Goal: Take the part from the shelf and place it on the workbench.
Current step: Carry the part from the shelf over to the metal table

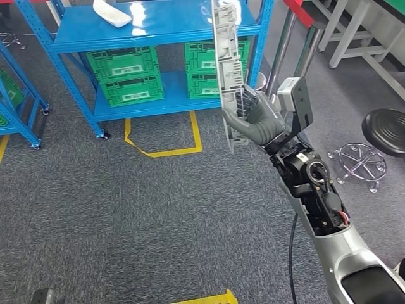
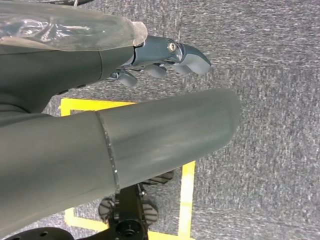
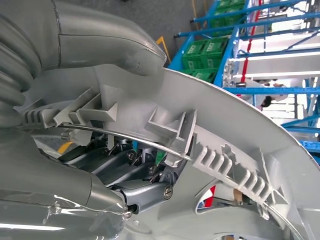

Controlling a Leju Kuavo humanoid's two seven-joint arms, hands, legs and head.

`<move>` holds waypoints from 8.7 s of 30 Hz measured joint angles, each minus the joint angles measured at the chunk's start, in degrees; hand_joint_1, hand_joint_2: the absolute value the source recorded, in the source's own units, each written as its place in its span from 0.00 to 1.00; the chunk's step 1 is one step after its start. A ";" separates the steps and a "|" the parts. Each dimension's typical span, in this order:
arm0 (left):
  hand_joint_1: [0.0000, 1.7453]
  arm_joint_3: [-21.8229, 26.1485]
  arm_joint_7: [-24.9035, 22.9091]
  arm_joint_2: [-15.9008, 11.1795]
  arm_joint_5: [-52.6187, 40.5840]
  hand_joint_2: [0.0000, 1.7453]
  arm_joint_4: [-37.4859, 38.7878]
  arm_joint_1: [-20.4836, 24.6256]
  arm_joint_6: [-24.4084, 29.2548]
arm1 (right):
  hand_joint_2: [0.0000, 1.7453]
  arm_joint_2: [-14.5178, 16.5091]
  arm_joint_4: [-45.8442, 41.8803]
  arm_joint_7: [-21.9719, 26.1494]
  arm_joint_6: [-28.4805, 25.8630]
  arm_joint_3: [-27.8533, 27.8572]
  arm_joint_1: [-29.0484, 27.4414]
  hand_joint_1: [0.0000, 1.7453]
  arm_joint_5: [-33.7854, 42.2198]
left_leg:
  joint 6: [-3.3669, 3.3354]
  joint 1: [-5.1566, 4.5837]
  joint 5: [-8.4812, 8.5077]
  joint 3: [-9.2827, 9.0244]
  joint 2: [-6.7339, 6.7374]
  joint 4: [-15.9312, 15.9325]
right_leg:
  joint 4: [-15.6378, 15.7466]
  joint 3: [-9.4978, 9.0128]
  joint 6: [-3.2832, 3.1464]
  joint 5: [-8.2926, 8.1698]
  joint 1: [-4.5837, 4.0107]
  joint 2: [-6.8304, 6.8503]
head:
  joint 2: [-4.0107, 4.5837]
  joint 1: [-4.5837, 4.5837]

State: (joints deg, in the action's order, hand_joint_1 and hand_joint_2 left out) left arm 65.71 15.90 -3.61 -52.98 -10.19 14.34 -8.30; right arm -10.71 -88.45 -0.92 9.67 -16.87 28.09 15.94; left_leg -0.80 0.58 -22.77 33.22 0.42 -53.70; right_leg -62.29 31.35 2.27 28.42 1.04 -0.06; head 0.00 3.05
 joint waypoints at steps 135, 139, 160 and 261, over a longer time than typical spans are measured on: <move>0.00 -0.01 -0.03 0.30 -1.01 0.00 0.00 -0.26 0.74 | 1.00 -1.70 -3.07 0.06 -1.38 2.24 -2.11 1.00 0.45 | 2.81 0.17 -6.75 6.82 -0.06 -15.49 | 6.69 1.42 -2.65 -3.93 0.04 -0.62 | 0.00 -1.91; 0.00 -0.01 -0.02 0.25 -1.01 0.00 0.00 -0.09 0.74 | 1.00 -1.70 -3.12 0.08 -1.38 2.22 -2.02 1.00 0.45 | 2.12 0.11 -1.25 0.77 -0.84 -2.18 | 6.64 1.39 -1.89 -3.74 -0.19 -1.22 | 0.00 -2.20; 0.00 -0.01 -0.01 0.44 -1.04 0.00 0.00 0.03 0.71 | 1.00 -1.73 -3.19 -0.43 -1.78 2.28 -1.90 1.00 0.45 | 2.20 -0.24 -5.34 1.89 -0.06 -6.73 | 7.28 0.81 -2.43 -4.02 0.01 -0.10 | 0.00 -0.43; 0.00 -0.01 -0.05 0.34 -1.52 0.00 0.00 -0.30 0.98 | 1.00 -1.70 -2.38 -0.10 -1.74 1.90 -1.47 1.00 0.51 | 2.03 0.05 -2.66 1.03 -1.34 -4.85 | 7.43 1.14 -2.83 -4.45 -0.66 -2.58 | 0.00 -1.97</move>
State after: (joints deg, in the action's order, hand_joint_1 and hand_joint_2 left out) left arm 65.70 15.85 -3.26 -54.51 -10.19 14.04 -7.32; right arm -12.41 -90.84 -1.03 7.92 -14.97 26.62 16.45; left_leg 1.22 0.63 -25.43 34.25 -0.92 -58.55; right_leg -54.87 32.49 -0.55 23.97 0.37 -2.65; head 0.00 1.09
